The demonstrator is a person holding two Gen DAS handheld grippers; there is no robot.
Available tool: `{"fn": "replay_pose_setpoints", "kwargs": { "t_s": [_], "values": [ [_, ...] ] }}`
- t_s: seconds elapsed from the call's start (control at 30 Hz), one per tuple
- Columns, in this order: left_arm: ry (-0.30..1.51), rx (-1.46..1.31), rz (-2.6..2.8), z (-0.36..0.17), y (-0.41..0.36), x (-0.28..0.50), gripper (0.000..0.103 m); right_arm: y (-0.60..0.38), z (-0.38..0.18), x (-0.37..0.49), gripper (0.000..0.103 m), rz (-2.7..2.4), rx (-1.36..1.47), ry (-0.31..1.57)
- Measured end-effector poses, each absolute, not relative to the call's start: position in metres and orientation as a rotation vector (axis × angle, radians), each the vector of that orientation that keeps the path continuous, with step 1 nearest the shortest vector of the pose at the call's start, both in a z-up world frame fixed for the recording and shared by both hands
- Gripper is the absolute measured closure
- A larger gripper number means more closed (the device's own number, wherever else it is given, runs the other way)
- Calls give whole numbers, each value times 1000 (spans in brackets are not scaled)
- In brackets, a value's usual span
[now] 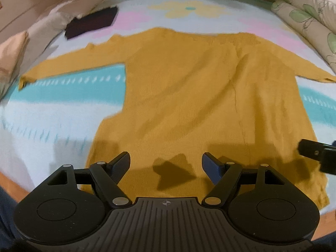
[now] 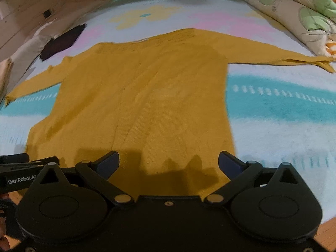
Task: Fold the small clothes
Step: 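Grasp the yellow sweater's sleeve cuff near the duvet with the right gripper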
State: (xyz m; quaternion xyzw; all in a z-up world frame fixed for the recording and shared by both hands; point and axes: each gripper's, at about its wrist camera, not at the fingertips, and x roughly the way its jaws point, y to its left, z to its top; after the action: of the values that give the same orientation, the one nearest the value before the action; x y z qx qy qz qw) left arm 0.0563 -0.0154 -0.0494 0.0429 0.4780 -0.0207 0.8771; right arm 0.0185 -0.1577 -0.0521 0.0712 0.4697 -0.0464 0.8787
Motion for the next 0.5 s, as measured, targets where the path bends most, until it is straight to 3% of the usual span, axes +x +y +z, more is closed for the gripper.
{"fn": "replay_pose_setpoints", "kwargs": {
  "t_s": [0.5],
  "values": [
    [743, 213, -138, 7, -51, 188, 29, -314, 10, 89, 3, -387, 254, 868]
  ]
}}
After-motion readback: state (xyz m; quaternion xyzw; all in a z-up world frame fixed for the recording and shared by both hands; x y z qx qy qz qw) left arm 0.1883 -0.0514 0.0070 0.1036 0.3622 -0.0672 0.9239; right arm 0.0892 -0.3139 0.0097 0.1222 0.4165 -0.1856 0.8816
